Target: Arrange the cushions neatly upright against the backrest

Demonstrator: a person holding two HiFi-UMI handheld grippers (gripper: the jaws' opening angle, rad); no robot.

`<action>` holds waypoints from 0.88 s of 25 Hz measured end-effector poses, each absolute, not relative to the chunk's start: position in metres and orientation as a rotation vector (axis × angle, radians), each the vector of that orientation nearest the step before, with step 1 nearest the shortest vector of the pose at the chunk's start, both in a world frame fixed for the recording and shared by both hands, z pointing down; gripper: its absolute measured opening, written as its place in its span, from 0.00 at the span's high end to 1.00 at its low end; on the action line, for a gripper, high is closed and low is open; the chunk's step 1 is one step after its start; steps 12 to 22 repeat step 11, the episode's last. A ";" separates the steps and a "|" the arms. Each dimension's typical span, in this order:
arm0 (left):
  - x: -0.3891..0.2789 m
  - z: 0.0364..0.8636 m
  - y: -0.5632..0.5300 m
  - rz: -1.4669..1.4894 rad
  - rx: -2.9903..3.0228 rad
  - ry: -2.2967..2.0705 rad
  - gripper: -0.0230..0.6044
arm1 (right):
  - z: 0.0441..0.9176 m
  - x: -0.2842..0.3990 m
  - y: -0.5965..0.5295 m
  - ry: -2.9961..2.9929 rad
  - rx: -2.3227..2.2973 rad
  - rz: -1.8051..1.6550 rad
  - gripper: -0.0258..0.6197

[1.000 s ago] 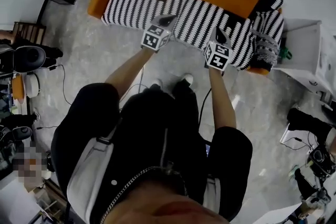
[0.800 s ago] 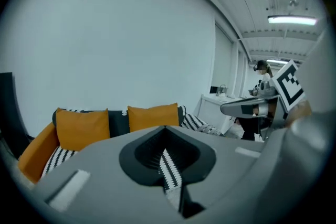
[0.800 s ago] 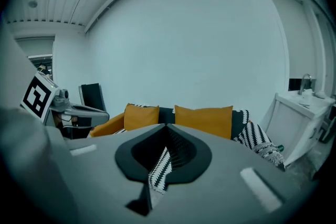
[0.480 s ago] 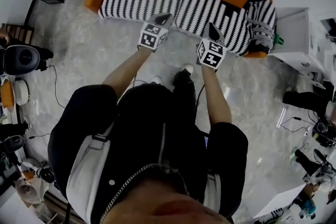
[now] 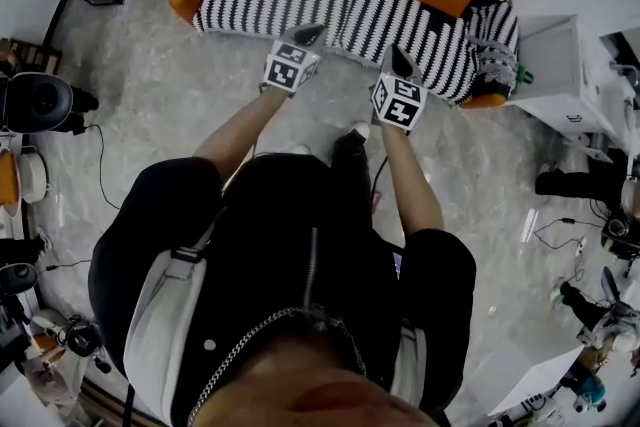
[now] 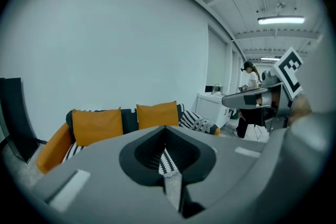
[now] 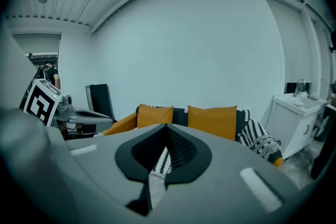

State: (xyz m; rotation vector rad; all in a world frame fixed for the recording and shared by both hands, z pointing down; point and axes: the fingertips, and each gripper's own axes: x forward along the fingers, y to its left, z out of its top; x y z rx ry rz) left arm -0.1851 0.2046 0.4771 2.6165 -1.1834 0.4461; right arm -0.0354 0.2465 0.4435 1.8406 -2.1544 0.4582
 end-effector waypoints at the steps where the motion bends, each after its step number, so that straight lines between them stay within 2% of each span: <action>1: -0.186 0.475 0.206 0.440 2.621 -1.182 0.95 | 0.442 -0.038 0.250 -2.156 1.836 0.451 0.96; 22: -0.189 0.471 0.217 0.428 2.655 -1.152 0.95 | 0.440 -0.050 0.261 -2.151 1.835 0.448 0.96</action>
